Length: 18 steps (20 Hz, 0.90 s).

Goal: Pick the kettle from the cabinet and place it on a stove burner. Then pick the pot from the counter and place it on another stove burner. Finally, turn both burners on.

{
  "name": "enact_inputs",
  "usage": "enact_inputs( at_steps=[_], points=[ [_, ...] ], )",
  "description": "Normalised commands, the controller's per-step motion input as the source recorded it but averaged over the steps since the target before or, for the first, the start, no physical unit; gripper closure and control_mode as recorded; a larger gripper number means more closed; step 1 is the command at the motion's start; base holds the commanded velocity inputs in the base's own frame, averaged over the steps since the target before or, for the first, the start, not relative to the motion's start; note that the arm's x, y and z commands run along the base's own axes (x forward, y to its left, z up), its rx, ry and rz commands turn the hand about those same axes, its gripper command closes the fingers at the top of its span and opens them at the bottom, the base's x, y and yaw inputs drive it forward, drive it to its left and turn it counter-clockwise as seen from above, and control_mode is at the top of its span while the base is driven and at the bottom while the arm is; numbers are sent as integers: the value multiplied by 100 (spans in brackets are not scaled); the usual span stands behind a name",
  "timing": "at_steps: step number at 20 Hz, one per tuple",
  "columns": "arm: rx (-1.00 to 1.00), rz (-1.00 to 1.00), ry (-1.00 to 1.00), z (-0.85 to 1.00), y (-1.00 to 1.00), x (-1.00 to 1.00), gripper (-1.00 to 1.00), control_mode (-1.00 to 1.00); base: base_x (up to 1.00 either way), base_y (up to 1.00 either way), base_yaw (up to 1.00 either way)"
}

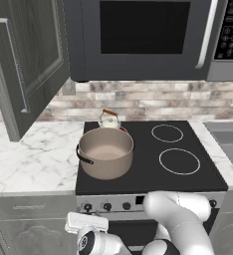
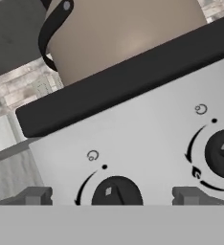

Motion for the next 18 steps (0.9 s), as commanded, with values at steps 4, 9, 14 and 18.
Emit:
enact_inputs(
  at_steps=[4,9,14,18],
  points=[
    [0,0,4,0,0,9,-100,-100,0,0,0],
    [0,0,3,-1,0,8,-100,-100,0,0,0],
    [0,0,2,0,0,6,-100,-100,0,0,0],
    [0,0,0,0,0,8,-100,-100,0,0,0]
  ],
)
